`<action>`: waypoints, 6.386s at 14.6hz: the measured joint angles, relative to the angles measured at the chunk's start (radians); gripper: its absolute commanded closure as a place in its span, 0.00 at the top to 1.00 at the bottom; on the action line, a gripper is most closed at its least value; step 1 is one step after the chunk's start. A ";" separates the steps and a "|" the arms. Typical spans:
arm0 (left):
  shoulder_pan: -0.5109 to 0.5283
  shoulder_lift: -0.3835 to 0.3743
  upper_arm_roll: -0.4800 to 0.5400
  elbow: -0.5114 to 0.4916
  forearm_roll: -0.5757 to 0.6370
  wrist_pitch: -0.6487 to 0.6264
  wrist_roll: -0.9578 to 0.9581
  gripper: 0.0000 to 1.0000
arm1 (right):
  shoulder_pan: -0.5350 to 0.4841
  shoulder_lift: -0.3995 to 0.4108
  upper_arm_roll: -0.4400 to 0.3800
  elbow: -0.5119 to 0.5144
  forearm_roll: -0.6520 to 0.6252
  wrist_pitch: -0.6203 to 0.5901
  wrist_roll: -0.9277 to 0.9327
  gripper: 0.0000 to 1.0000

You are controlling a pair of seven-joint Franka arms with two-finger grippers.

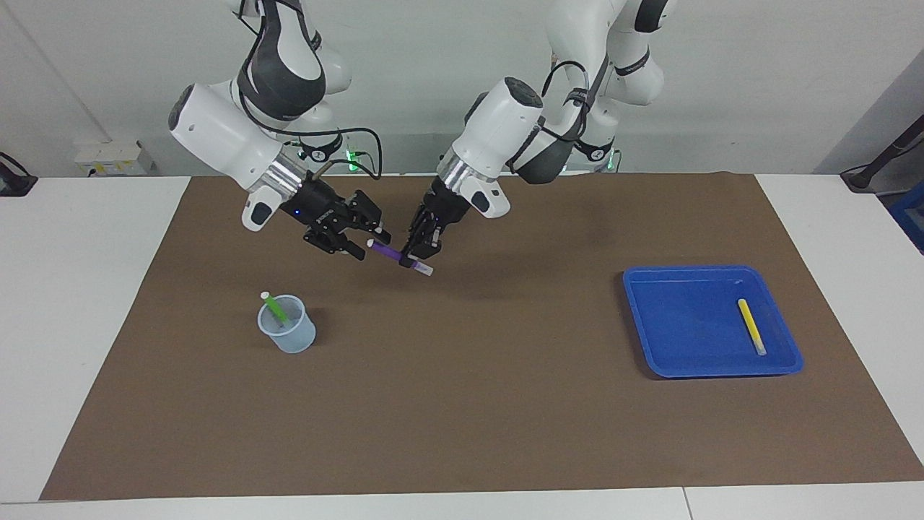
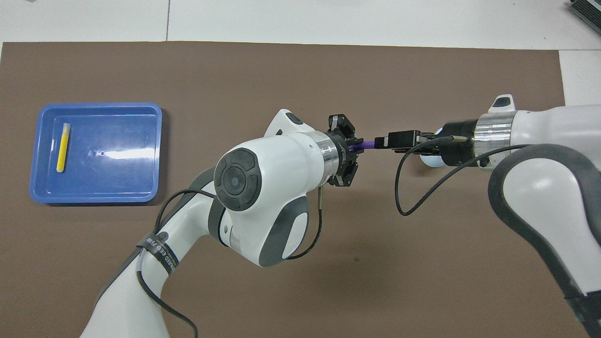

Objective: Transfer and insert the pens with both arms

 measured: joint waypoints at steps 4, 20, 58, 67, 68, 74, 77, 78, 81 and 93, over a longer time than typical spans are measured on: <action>0.000 0.000 -0.001 0.000 0.000 0.032 0.000 0.00 | 0.002 0.000 0.002 0.000 0.000 0.007 0.000 0.53; -0.005 0.001 -0.007 -0.003 0.000 0.044 0.000 0.00 | 0.002 0.009 0.003 0.028 0.000 0.010 0.000 0.32; 0.356 -0.103 0.027 0.004 0.091 -0.505 0.685 0.56 | -0.146 0.093 -0.012 0.122 -0.757 -0.062 -0.126 0.00; 0.554 -0.111 0.029 -0.028 0.142 -0.542 1.197 1.00 | -0.138 0.160 -0.005 0.064 -0.757 0.066 -0.058 1.00; 0.578 -0.111 0.029 -0.033 0.168 -0.542 1.233 1.00 | -0.138 0.166 -0.004 0.063 -0.757 0.072 -0.057 1.00; 0.743 -0.117 0.030 -0.050 0.289 -0.542 1.695 1.00 | -0.144 0.147 -0.009 0.173 -0.757 -0.083 -0.054 1.00; 0.808 -0.118 0.030 -0.117 0.369 -0.482 1.905 1.00 | -0.166 0.107 -0.015 0.281 -0.757 -0.237 -0.053 1.00; 0.818 -0.117 0.030 -0.158 0.378 -0.424 1.937 1.00 | -0.179 0.085 -0.016 0.308 -0.757 -0.290 -0.053 1.00; 0.826 -0.090 0.030 -0.215 0.490 -0.332 2.012 1.00 | -0.191 0.024 -0.016 0.329 -0.757 -0.402 -0.053 1.00; 0.940 0.094 0.028 -0.159 0.551 -0.208 2.179 1.00 | -0.182 0.017 -0.003 0.305 -0.757 -0.424 -0.021 1.00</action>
